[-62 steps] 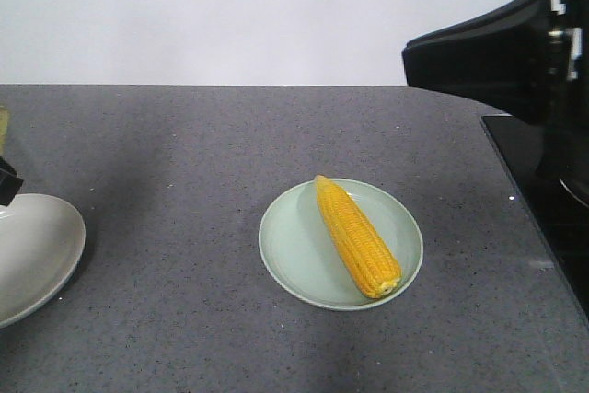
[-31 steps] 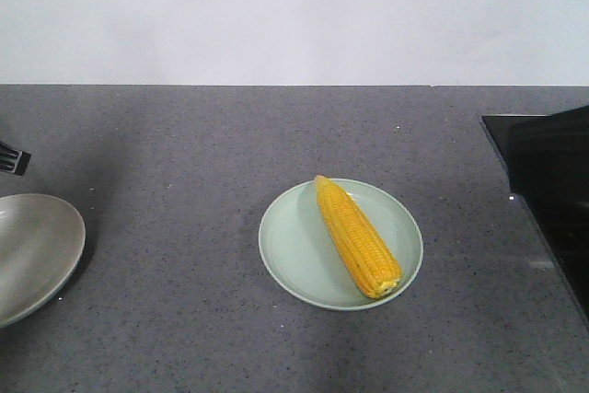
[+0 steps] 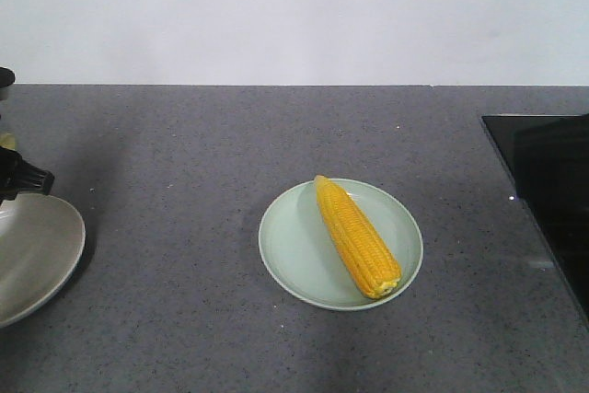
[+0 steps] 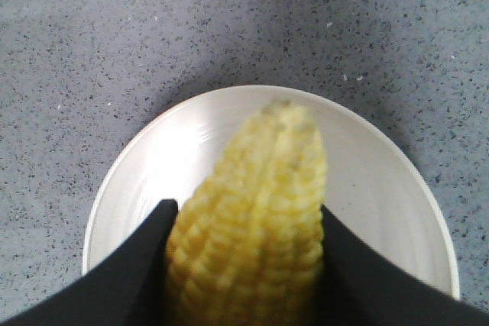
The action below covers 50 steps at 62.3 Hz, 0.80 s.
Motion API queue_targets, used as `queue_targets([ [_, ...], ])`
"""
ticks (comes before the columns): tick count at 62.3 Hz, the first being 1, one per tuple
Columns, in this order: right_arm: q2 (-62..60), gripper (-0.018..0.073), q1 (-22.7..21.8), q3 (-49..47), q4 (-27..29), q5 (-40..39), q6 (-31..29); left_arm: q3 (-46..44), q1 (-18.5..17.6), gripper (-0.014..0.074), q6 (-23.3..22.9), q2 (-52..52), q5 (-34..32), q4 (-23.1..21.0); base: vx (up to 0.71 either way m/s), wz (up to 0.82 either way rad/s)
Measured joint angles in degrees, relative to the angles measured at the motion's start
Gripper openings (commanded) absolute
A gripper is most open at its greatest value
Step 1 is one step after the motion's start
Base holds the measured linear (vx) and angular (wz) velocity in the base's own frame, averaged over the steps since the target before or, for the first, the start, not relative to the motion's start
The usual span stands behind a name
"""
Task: Distribute corn equally
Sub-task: 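Lower the left gripper's corn ear onto the beige plate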
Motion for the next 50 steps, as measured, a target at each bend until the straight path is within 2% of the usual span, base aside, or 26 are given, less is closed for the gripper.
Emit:
queue_targets([
  [13,0.0,-0.0004,0.0,0.0,0.0,0.0,0.3,0.0,0.0,0.0157,0.0,0.0,0.0,0.0,0.0,0.0],
  [32,0.0,-0.0004,0.0,0.0,0.0,0.0,0.7,0.0,0.0,0.0428,0.0,0.0,1.5,0.0,0.0,0.0],
  [40,0.0,-0.0004,0.0,0.0,0.0,0.0,1.0,0.0,0.0,0.0483,0.0,0.0,2.0,0.0,0.0,0.0],
  [50,0.0,-0.0004,0.0,0.0,0.0,0.1,1.8,0.0,0.0,0.0489,0.0,0.0,2.6,0.0,0.0,0.0],
])
